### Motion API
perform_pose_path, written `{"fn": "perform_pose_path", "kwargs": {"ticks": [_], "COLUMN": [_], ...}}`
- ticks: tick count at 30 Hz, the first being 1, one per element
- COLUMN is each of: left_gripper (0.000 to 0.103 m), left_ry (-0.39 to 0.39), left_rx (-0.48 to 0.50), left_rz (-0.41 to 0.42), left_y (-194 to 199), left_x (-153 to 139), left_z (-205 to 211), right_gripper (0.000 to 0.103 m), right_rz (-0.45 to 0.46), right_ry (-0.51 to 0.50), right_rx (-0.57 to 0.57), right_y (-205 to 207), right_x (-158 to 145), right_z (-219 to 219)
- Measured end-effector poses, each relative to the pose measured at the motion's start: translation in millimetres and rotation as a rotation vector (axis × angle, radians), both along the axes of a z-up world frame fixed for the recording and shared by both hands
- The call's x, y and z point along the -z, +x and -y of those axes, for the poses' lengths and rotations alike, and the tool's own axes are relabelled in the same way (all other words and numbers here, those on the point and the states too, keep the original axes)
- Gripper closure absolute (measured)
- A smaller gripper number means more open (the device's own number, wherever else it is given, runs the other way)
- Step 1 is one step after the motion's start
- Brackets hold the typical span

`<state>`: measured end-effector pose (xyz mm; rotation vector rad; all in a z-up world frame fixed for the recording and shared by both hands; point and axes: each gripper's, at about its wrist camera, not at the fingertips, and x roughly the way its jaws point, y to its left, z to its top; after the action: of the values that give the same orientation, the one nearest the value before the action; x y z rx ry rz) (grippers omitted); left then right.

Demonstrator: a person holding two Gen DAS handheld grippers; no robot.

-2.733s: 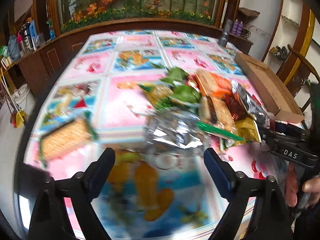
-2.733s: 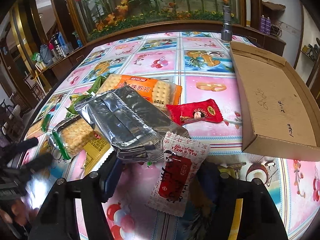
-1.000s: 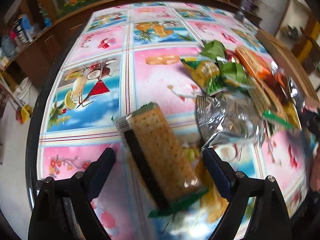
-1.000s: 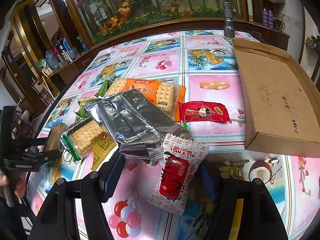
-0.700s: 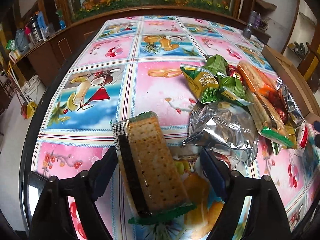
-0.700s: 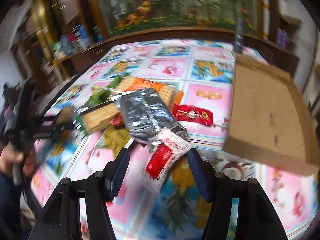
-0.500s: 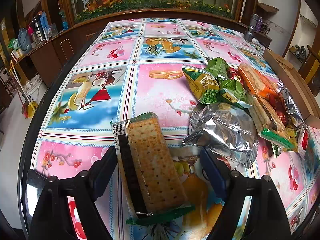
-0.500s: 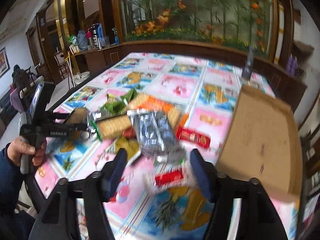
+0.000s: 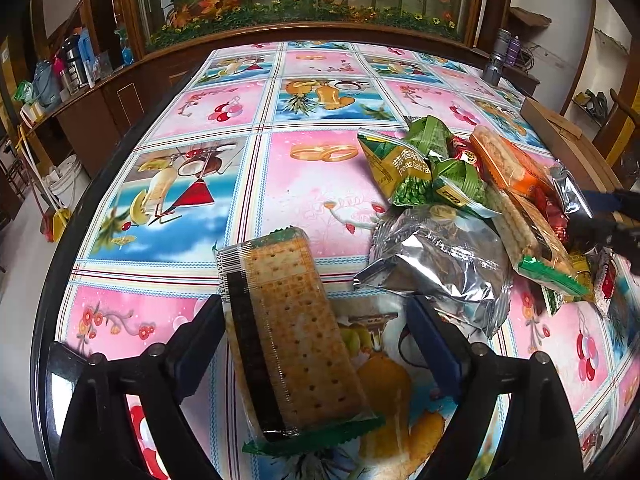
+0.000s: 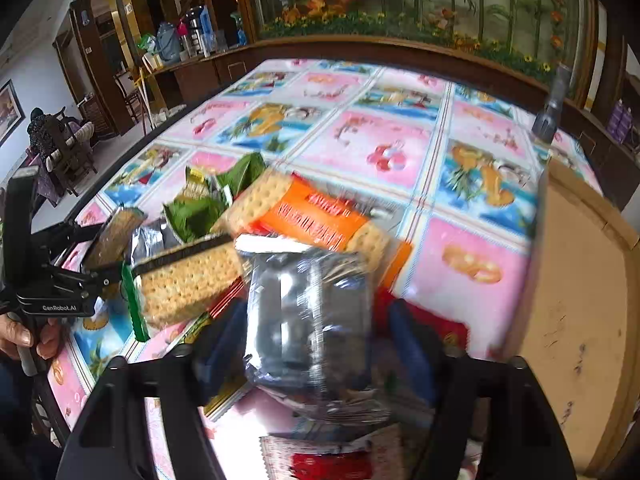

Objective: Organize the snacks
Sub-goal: 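Grasp the cracker pack with the left tool while the right tool grasps the silver foil pack, then carry both packs into the cardboard box and open both tools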

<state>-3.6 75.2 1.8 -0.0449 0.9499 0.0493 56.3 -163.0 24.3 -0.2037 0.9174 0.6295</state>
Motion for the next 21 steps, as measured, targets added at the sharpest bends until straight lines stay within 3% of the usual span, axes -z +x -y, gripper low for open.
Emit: {"fn": "perform_pose_path", "kwargs": {"ticks": [2, 4, 7, 8, 9, 10, 21], "left_gripper": [0.013, 0.013, 0.017, 0.022, 0.044, 0.058, 0.058], "left_ry": [0.001, 0.000, 0.010, 0.011, 0.012, 0.011, -0.095], "left_rx": [0.000, -0.001, -0.010, -0.016, -0.023, -0.035, -0.041], "left_rz": [0.000, 0.000, 0.005, 0.015, 0.031, 0.042, 0.028], "left_y": [0, 0, 0, -1, -2, -3, -2], "left_x": [0, 0, 0, -2, -4, -5, -10], "left_z": [0, 0, 1, 1, 0, -3, -19], "right_gripper": [0.029, 0.040, 0.040, 0.040, 0.040, 0.040, 0.040], "right_rz": [-0.020, -0.010, -0.042, -0.039, -0.019, -0.008, 0.097], "right_ry": [0.006, 0.029, 0.065, 0.080, 0.087, 0.091, 0.280], "right_rx": [0.021, 0.076, 0.147, 0.150, 0.157, 0.165, 0.268], "right_y": [-3, -7, -8, -10, -13, -14, -15], "right_x": [5, 7, 5, 2, -3, -8, -97], "right_z": [-2, 1, 7, 9, 11, 13, 33]}}
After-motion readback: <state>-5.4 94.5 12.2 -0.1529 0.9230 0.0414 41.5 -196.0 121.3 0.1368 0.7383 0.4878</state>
